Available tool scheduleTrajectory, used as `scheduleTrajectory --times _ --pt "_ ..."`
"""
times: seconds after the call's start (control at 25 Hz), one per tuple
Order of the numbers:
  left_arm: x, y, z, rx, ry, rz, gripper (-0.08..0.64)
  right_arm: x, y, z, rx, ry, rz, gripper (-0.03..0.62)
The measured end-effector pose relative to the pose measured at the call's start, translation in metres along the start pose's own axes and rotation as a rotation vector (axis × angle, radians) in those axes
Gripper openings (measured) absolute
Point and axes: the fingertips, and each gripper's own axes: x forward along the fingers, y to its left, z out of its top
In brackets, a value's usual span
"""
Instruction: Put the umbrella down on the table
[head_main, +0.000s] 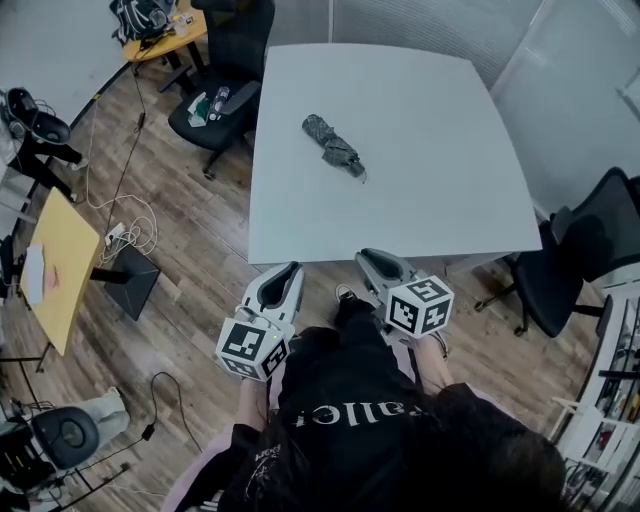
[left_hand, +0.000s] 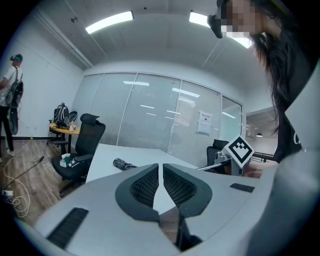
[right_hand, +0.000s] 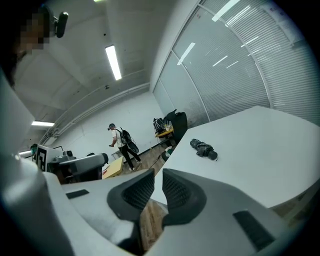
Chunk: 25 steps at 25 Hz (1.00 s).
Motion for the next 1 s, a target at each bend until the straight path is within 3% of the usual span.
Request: scheduleTrajectory --times 1.0 --pt "-0.038 -0.034 -0.027 0.013 -0.008 -0.049 0.029 -0.032 0.045 -0.034 -0.062 -0.023 0.035 0.032"
